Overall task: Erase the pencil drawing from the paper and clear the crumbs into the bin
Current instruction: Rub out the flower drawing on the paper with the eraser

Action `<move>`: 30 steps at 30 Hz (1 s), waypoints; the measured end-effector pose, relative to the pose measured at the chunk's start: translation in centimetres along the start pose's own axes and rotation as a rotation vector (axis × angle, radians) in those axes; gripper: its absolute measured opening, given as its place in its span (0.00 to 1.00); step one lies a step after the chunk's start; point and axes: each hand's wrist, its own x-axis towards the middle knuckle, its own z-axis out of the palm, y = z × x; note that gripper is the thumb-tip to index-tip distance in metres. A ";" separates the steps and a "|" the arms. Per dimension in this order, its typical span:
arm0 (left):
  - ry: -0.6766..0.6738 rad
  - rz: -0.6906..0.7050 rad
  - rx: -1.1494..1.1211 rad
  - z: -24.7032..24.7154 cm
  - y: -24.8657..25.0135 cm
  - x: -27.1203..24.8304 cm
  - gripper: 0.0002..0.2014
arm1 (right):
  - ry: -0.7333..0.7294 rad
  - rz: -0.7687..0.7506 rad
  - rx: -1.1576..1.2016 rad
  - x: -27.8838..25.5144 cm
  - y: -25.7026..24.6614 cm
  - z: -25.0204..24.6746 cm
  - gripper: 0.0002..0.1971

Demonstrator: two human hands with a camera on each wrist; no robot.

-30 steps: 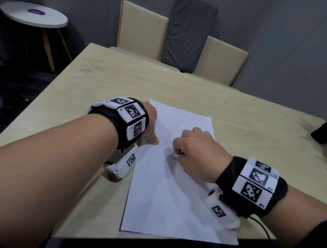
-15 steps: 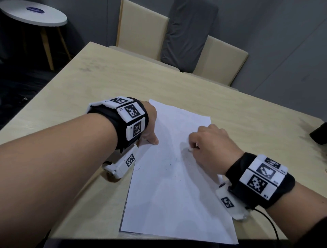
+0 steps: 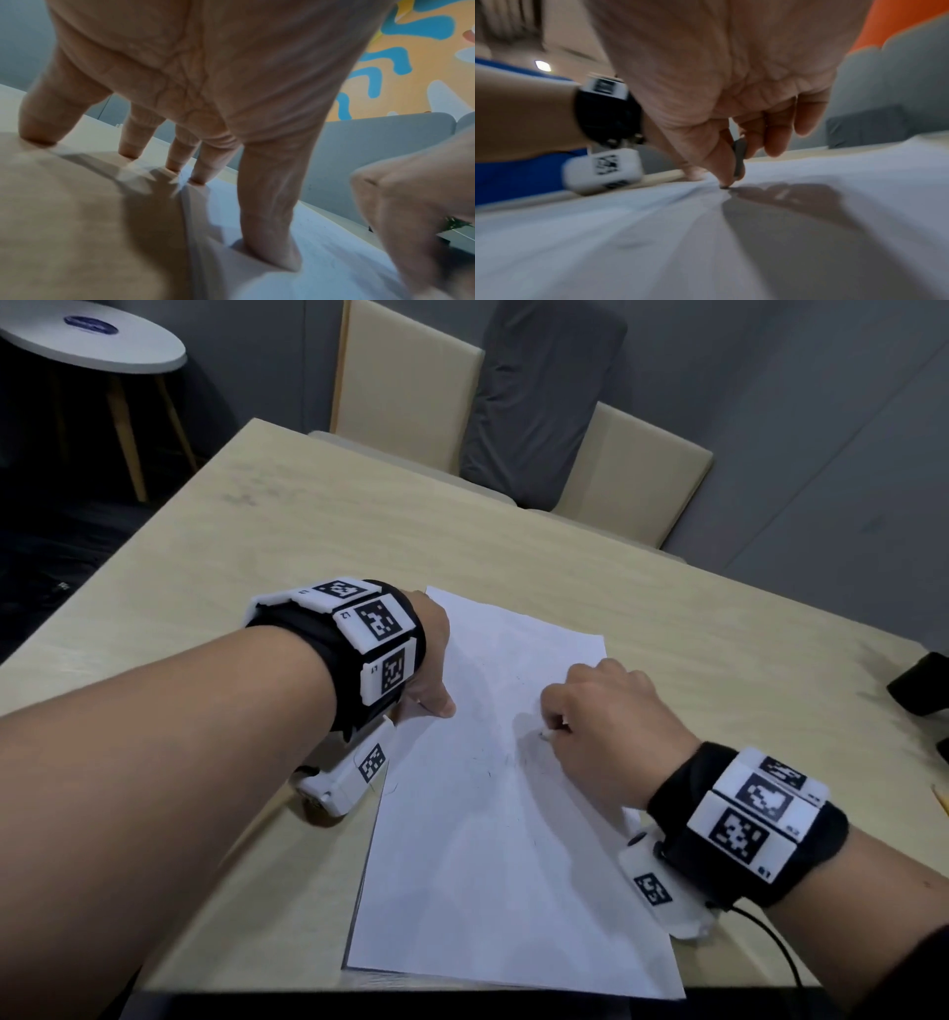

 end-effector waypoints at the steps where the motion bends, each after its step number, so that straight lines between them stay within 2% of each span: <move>1: -0.004 0.002 0.001 0.0 0.0 0.0 0.29 | 0.014 -0.050 0.019 -0.1 -0.9 0.1 0.06; 4: -0.010 0.004 -0.004 0.0 -0.1 0.0 0.30 | 0.046 -0.181 0.080 -0.6 -3.4 0.3 0.06; 10: 0.002 0.005 -0.014 0.0 -0.1 0.0 0.29 | -0.001 0.041 0.028 0.3 0.6 0.0 0.05; 16: -0.005 0.000 -0.016 0.1 -0.1 0.0 0.30 | 0.032 -0.173 0.101 -0.6 -3.6 0.2 0.08; 22: 0.003 -0.006 -0.016 -0.1 0.2 -0.2 0.30 | -0.016 0.047 0.029 0.0 0.0 -0.2 0.07; 27: 0.013 -0.010 -0.009 0.0 0.2 -0.1 0.32 | -0.001 -0.141 0.112 -0.4 -3.5 -0.1 0.07; 30: 0.012 -0.007 -0.002 0.0 0.2 -0.2 0.32 | -0.028 -0.080 0.075 -0.2 -2.3 -0.2 0.08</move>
